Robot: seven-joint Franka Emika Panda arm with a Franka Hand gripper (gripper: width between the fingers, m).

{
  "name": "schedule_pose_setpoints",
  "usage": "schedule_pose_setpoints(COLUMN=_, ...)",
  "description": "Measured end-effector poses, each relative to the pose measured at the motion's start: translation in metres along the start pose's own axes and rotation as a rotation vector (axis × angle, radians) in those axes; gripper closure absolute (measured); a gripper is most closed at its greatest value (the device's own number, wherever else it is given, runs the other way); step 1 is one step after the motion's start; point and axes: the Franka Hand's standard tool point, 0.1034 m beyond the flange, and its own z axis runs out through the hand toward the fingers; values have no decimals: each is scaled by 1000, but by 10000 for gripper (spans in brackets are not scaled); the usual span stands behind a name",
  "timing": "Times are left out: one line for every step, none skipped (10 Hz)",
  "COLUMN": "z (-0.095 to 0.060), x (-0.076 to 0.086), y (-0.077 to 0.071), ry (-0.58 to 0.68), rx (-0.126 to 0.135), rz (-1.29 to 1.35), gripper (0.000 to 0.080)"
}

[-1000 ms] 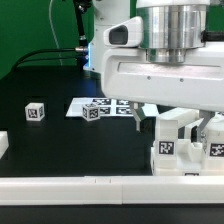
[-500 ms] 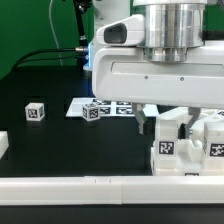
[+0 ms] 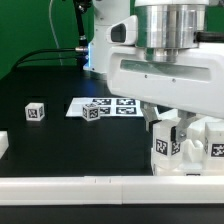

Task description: Assemble chair

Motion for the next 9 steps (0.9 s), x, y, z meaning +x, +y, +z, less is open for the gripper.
schedule_pose_setpoints(z=0, x=1, y=-1, ry=-13, rx=16, rz=186, gripper=515)
schedule_pose_setpoints(z=-3, x=3, y=-4, ry=-22, rx=41, rz=371, gripper=515)
schedule_pose_setpoints(z=-3, x=4, y=-4, ry=-42, rx=49, rz=511, gripper=515)
schedule_pose_setpoints(z=-2, x=4, y=-3, ry=-43, rx=51, rz=567, gripper=515)
schedule_pose_setpoints(z=-1, x=4, y=-2, ry=-43, rx=50, rz=564, gripper=462)
schedule_pose_setpoints(z=-1, x=4, y=-2, ry=-42, rx=49, rz=556, gripper=310)
schedule_pose_setpoints(z=-1, x=3, y=-1, ry=-29, rx=26, rz=404, gripper=310)
schedule_pose_setpoints(z=-2, x=2, y=-3, ry=-14, rx=10, rz=235, gripper=189)
schedule_pose_setpoints(z=-3, x=2, y=-5, ry=-9, rx=12, rz=36, gripper=189)
